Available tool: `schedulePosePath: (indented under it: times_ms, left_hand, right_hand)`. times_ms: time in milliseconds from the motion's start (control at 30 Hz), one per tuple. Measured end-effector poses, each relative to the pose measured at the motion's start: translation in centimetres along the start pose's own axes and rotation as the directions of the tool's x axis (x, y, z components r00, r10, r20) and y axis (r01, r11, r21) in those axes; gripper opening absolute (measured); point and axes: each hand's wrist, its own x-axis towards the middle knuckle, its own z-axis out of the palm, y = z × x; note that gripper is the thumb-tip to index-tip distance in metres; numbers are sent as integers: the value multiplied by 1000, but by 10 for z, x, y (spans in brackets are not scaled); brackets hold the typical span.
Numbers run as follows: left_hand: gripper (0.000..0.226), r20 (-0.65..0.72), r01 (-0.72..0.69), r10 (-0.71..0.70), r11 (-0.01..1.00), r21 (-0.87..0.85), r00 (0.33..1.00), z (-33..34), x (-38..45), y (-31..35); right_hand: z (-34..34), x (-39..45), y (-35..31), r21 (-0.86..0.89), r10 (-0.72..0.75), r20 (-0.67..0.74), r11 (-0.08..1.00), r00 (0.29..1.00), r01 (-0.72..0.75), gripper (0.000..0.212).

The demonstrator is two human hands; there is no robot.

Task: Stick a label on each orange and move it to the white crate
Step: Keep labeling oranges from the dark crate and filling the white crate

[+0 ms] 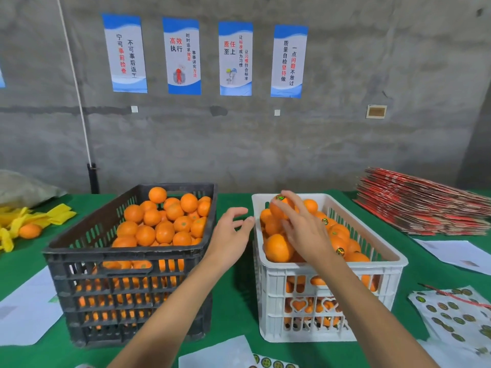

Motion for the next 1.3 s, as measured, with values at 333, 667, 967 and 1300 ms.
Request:
schedulePosePath:
  times_ms: [333,667,967,1300]
  left_hand:
    - [30,-17,-23,23,999,27,1000,-34,-5,-2]
    - [18,-210,-159,193,973,169,959,-99,-7,-13]
    - [50,-104,94,-34,760,643,994,-165,69,-53]
    - [83,103,9,-220,459,889,970,-139,204,-105]
  right_hand:
    - [-4,7,15,-62,226,175,974,958,-218,36]
    - [5,26,-55,461,50,54,885,997,-69,33]
    - [62,77,-134,503,-160,284,864,946,-5,37]
    - [133,150,-139,425,-90,373,902,924,-83,38]
